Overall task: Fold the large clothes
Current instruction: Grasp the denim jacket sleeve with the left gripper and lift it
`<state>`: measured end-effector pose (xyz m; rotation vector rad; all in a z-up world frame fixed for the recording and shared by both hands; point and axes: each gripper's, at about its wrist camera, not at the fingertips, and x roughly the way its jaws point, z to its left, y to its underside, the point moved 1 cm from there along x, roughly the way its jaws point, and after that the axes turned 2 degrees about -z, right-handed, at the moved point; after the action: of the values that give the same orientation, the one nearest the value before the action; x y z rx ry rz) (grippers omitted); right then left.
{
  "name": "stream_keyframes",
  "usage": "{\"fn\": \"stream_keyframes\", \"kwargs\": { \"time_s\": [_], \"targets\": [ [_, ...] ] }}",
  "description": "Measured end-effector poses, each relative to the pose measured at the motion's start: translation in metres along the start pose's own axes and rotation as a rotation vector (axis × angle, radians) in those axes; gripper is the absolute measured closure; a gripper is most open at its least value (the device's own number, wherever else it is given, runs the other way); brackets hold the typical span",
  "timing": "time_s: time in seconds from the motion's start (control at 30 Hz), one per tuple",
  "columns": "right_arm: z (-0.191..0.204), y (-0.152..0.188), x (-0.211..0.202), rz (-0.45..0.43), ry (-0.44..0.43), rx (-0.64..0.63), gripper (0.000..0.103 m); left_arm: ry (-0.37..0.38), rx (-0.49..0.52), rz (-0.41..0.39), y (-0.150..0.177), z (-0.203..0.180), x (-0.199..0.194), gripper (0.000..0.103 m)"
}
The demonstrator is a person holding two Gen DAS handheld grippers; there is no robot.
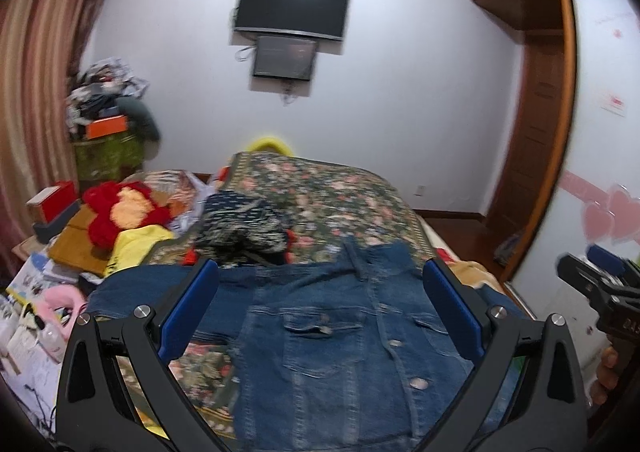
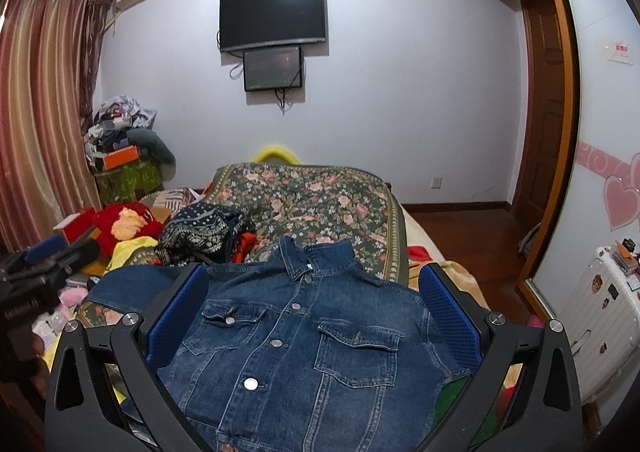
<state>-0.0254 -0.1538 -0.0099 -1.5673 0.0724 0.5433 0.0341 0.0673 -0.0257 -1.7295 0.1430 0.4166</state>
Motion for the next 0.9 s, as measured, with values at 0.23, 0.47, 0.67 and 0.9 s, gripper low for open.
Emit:
{"fn": "stream_keyframes", "kwargs": {
  "time_s": [0.23,0.47,0.67,0.9],
  "targets": [
    [0.011,0.004,0.043,0.108,-0.005,-0.015,0.0,-0.174,-0.084,0.049,0.006,0.074,0.033,0.001],
    [0.024,0.009,0.09,0.228,-0.013,-0.027,0.0,-0.381,-0.136,0.122,0.029,0.155,0.072,0.001],
    [0.036,0.021,0.133,0.34,-0.007,-0.044,0.0,-0.43,-0.249,0.227,0.063,0.221,0.1,0.003],
    [0.048,0.042,0.178,0.49,-0.033,0.009,0.0,-0.422,-0.52,0.367,0.11,0.296,0.128,0.017]
  ]
}}
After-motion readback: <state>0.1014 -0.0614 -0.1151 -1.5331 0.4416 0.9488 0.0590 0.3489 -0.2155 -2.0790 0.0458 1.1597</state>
